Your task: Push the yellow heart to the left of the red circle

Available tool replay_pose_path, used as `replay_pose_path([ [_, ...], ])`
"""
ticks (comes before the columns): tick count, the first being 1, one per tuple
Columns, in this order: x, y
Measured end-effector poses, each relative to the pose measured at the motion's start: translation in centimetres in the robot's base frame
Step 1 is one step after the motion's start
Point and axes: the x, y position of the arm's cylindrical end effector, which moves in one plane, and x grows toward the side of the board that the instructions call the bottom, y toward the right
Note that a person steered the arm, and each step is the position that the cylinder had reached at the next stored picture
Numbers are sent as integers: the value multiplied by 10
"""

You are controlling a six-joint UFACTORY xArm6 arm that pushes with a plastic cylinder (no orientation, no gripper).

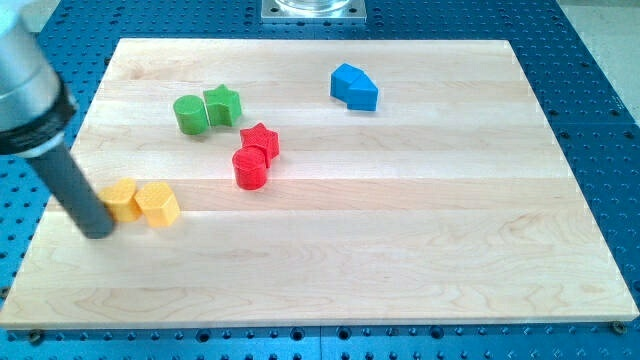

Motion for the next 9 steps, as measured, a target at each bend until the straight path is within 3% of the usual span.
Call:
replay_pose_path([
  [3,-23,89],
  [4,28,46],
  [5,30,-14],
  [6,-30,-8],
  [8,-44,101],
  [9,-43,46],
])
